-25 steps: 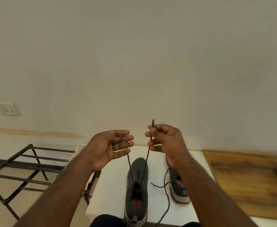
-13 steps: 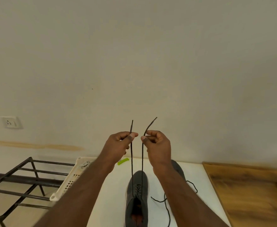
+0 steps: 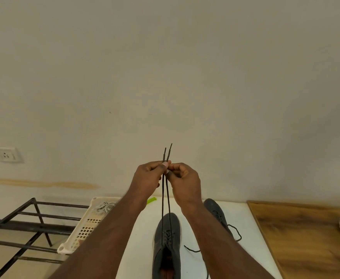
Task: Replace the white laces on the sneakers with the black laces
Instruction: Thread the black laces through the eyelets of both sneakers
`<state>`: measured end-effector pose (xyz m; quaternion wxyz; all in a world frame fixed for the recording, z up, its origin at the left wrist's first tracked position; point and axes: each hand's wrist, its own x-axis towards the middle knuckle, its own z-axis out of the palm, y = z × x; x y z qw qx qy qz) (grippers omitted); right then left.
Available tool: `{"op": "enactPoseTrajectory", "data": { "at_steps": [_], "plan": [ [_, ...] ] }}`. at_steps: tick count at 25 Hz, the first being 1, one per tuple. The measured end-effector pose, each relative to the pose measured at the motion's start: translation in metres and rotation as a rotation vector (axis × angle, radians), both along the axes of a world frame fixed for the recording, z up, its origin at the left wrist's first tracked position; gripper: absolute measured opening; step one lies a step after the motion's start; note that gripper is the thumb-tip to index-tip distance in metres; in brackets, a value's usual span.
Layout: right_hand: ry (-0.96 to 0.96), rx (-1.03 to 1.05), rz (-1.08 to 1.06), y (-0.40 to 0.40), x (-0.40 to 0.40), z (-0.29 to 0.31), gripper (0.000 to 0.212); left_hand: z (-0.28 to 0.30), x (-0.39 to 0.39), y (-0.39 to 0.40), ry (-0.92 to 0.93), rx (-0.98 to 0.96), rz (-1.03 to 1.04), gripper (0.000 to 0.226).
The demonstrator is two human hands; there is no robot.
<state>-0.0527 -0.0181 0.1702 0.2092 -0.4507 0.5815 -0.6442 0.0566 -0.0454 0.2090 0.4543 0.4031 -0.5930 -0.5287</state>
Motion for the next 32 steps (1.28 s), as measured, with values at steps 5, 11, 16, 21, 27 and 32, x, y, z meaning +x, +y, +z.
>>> {"op": "enactPoseTrajectory", "data": {
  "at_steps": [5,11,16,21,27,32],
  "plan": [
    [0.050,0.006,0.002,0.002,-0.001,0.000,0.008,-0.004,0.000,-0.002,0.016,-0.008,0.017,0.018],
    [0.088,0.051,0.024,0.006,-0.001,-0.001,0.024,-0.006,0.004,-0.004,0.062,-0.026,0.046,0.017],
    [-0.102,0.150,-0.013,0.019,-0.031,-0.028,0.015,-0.033,0.019,-0.011,0.038,0.033,0.113,0.019],
    [-0.121,0.534,-0.044,0.051,-0.047,-0.114,0.002,-0.123,0.030,-0.010,-0.492,-0.025,0.115,0.014],
    [-0.010,0.729,0.058,0.055,-0.039,-0.186,0.013,-0.210,0.029,0.003,-0.776,-0.015,-0.127,0.019],
    [0.040,0.676,0.041,0.045,-0.035,-0.203,0.006,-0.226,0.013,-0.004,-0.792,-0.025,-0.222,0.029]
  ]
}}
